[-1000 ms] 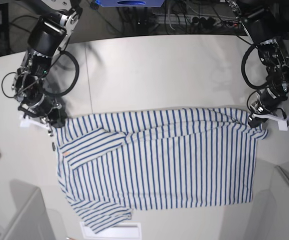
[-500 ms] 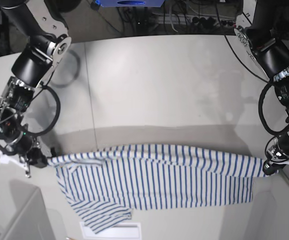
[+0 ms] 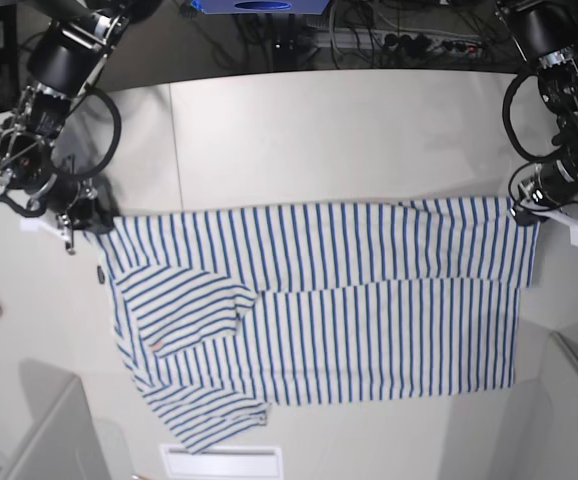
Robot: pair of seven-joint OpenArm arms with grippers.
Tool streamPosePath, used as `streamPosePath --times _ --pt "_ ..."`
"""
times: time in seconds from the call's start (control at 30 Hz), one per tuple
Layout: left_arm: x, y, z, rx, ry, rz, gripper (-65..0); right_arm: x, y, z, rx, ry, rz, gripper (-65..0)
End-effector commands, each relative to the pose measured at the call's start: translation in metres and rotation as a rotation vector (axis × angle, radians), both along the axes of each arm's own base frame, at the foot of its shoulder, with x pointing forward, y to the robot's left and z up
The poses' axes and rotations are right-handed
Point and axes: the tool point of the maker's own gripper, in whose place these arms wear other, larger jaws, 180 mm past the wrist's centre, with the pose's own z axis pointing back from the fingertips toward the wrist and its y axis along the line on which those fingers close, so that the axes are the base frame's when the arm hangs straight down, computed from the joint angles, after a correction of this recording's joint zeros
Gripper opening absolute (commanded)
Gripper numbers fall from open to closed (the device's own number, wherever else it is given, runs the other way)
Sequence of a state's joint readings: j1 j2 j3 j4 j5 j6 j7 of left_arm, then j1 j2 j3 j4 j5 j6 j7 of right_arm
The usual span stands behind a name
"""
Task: Fold the T-shirt properly
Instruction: 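Drag the folded edge back toward the robot and release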
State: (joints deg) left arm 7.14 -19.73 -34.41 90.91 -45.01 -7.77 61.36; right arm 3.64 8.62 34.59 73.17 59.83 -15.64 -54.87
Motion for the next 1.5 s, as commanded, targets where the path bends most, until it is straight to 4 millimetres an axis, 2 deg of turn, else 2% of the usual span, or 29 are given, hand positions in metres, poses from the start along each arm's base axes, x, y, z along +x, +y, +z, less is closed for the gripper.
streamPosePath --times 0.0,0.13,0.23,0.47,0.63,0.83,0.97,1.13,1.47 --pt "0.001 0.006 0.010 0.022 -0.029 -0.007 -65.0 0.002 -0.007 0.008 -0.013 -0.027 0.000 -65.0" --pt "-0.030 0.006 -0.012 0.020 0.058 -0.008 -65.0 -0.025 -0.007 -0.005 -0.044 -0.002 0.033 -65.0" --pt "-0.049 0.009 -0.022 0.030 0.106 -0.005 -65.0 -0.040 -0.003 -0.001 -0.086 -0.023 0.065 -65.0" --pt "-0.078 0.006 -0.029 0.050 0.160 -0.023 -65.0 -0.073 0.016 0.015 -0.135 -0.049 0.098 -65.0" --pt "-0.093 0.004 -0.031 0.064 0.188 -0.039 -65.0 -0.098 0.021 0.008 -0.142 -0.007 0.103 -65.0" --pt "-0.092 0.009 -0.028 0.080 0.193 -0.046 -65.0 -0.107 0.017 0.004 -0.152 0.016 0.108 -65.0" --pt "-0.091 0.018 -0.022 0.109 0.200 -0.058 -65.0 -0.112 -0.003 0.005 -0.177 0.027 0.072 -65.0" --pt "-0.102 0.023 -0.024 0.129 0.233 -0.071 -65.0 -0.122 -0.023 0.009 -0.197 0.037 0.016 -65.0" --pt "-0.139 0.022 -0.039 0.123 0.323 -0.071 -65.0 -0.148 -0.015 -0.002 -0.166 0.097 0.035 -65.0"
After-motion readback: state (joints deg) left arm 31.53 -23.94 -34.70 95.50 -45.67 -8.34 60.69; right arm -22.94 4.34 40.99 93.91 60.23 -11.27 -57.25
